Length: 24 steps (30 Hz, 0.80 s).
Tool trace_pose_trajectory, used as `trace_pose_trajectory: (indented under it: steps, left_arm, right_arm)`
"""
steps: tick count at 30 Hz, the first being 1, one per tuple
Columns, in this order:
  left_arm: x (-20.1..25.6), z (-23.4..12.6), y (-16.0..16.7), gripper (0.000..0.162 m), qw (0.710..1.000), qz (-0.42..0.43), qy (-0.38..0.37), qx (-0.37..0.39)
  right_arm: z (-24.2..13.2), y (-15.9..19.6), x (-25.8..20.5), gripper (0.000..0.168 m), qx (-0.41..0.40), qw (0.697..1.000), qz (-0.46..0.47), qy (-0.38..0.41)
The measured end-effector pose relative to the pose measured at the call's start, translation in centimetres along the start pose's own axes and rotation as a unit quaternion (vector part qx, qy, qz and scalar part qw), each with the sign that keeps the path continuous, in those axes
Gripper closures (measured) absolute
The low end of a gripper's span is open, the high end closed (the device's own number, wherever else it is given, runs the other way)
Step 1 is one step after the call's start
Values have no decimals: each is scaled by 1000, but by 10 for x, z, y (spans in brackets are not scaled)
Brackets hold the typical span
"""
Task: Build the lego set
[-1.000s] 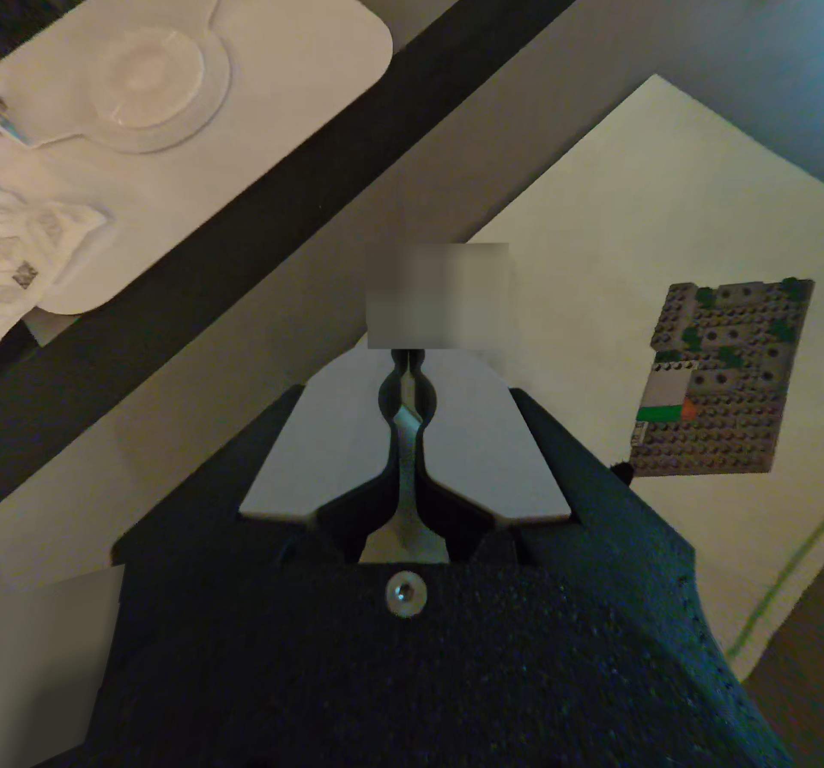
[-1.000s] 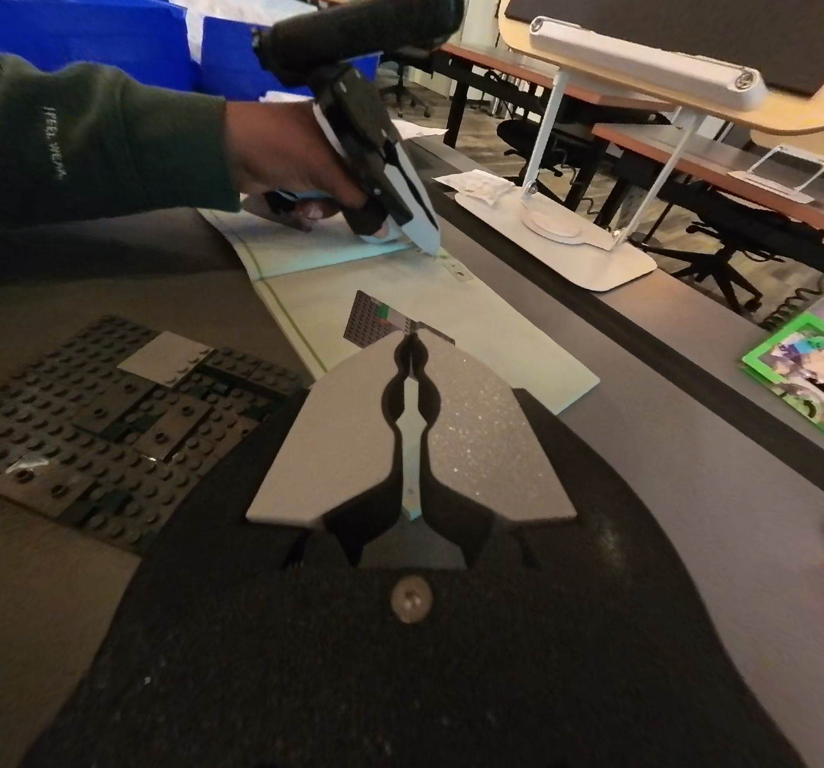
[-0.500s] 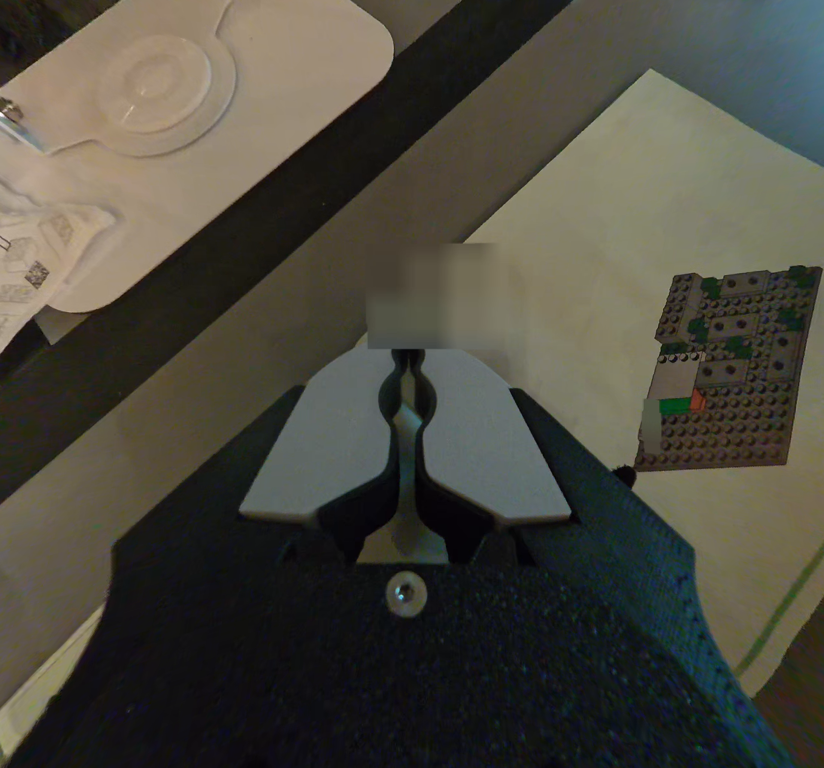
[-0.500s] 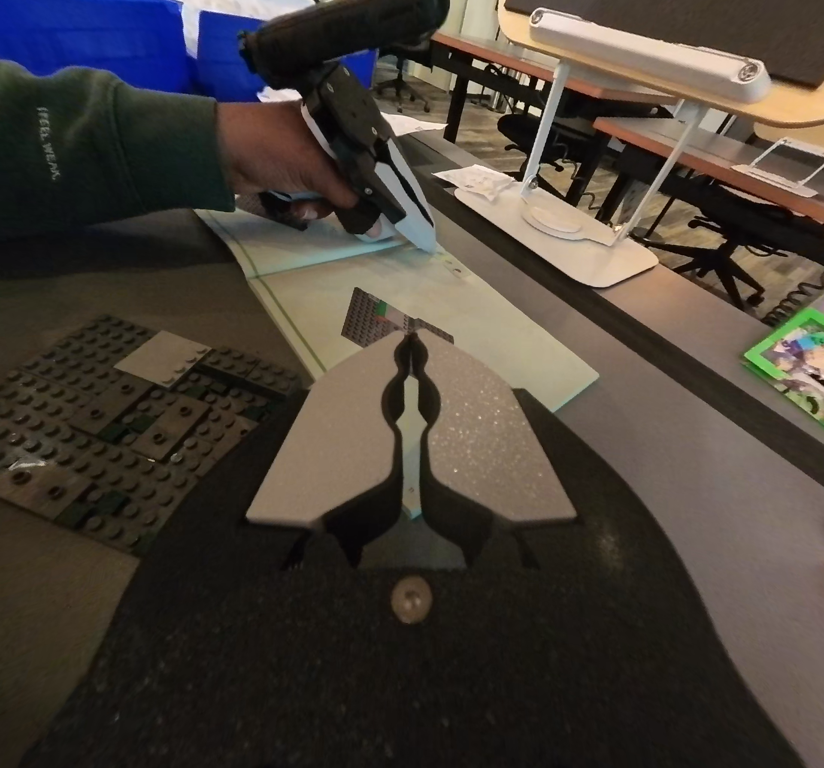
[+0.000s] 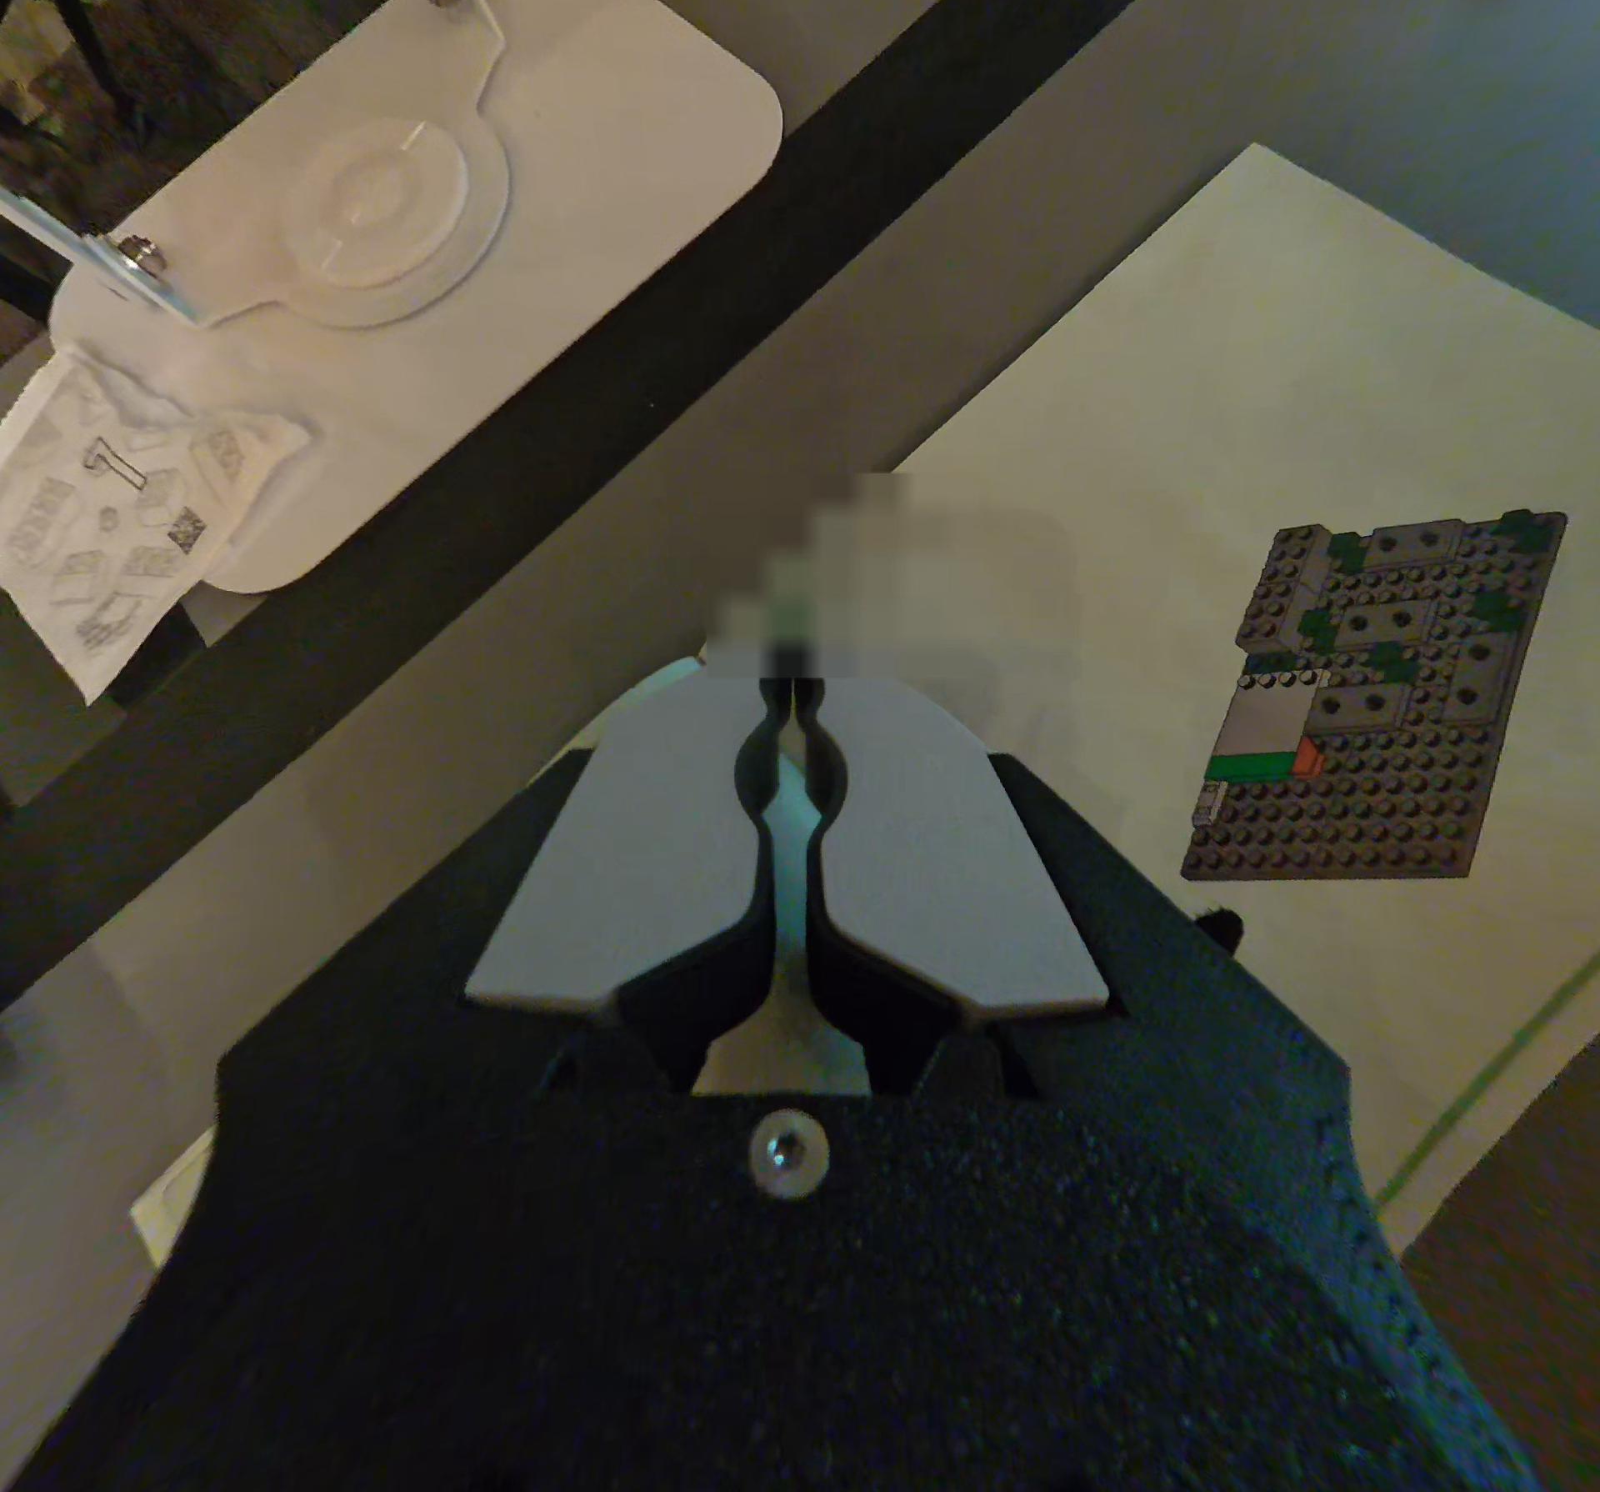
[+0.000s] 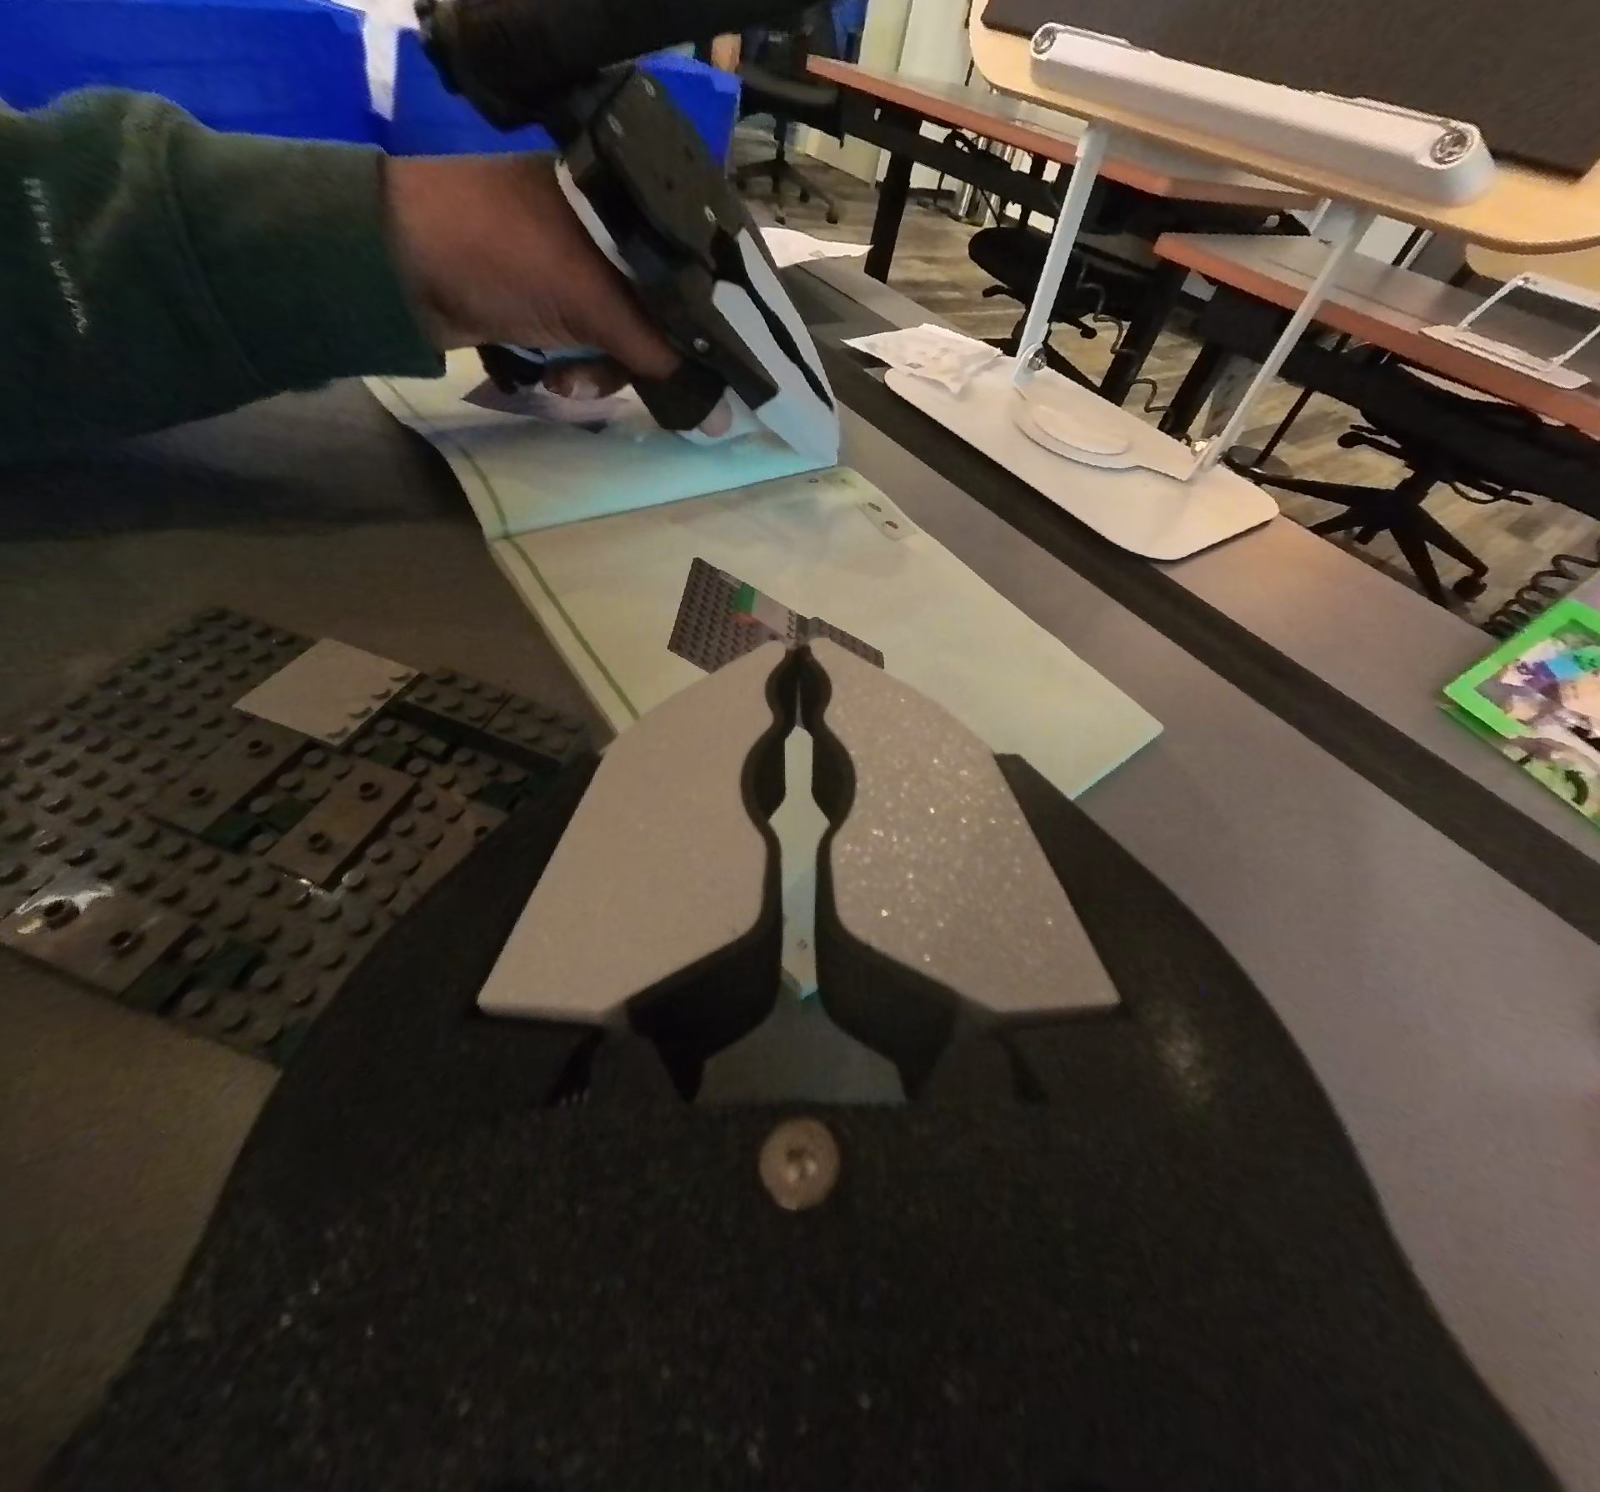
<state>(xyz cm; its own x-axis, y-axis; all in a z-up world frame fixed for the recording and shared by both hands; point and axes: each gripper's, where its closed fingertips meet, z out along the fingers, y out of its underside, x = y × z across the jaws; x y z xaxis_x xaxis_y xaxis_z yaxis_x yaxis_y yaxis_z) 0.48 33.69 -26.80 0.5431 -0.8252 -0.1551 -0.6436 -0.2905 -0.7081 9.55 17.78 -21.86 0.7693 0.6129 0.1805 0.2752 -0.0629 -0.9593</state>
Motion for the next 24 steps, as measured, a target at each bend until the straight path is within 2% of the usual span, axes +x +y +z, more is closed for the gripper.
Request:
trace_pose_trajectory:
  steps: [14, 24]
  left_arm:
    - [9, -27, 1, 162, 1000, 2, -24, -9]
    - [12, -30, 13, 162, 999, -2, -32, -20]
  right_arm:
    - [-1, 0, 0, 168, 0, 1000, 1, -1]
    - [-1, 0, -1, 168, -1, 1000, 0, -1]
